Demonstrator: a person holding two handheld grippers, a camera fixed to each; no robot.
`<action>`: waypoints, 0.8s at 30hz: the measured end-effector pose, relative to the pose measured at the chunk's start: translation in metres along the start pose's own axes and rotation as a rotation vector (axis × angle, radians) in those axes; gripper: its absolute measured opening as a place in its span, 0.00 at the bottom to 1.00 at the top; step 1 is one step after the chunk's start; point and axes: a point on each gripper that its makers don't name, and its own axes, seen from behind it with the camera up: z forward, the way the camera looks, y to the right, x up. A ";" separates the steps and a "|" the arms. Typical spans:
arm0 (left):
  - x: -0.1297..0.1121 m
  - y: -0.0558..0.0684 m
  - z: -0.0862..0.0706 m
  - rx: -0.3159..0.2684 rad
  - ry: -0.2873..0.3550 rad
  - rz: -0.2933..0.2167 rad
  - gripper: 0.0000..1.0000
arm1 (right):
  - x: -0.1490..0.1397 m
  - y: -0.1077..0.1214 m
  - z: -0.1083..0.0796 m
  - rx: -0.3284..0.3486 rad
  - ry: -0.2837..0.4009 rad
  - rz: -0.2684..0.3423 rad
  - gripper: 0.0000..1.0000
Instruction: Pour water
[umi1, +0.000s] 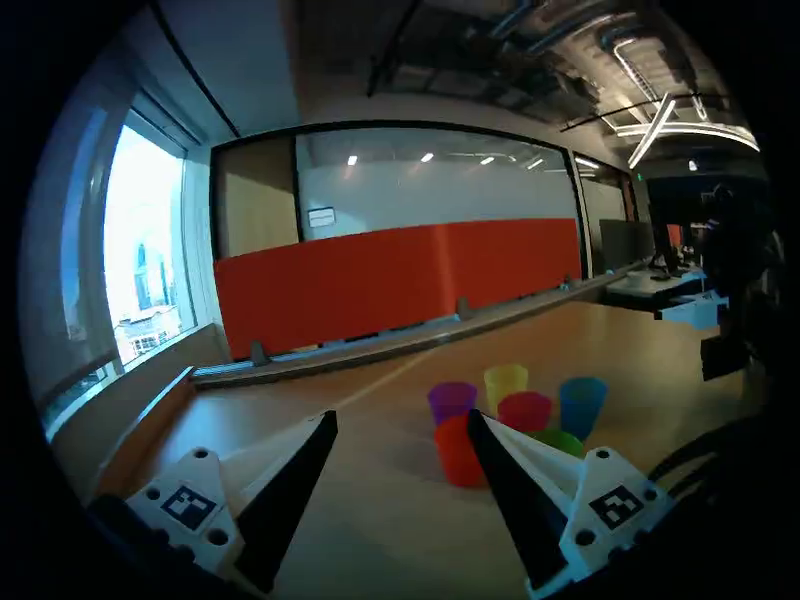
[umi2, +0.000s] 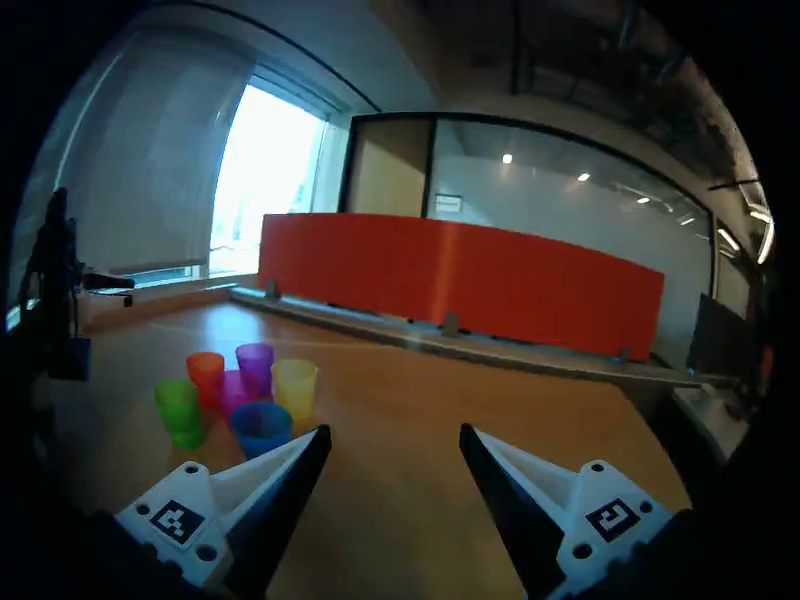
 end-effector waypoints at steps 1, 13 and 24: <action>0.003 -0.001 0.000 0.010 0.015 -0.014 0.97 | 0.004 0.005 0.000 -0.024 0.015 0.005 1.00; 0.031 -0.014 0.003 0.132 0.139 -0.074 0.97 | 0.045 0.058 -0.009 -0.270 0.175 0.092 1.00; 0.042 -0.007 0.010 0.150 0.183 -0.110 0.96 | 0.049 0.073 -0.016 -0.337 0.215 0.118 1.00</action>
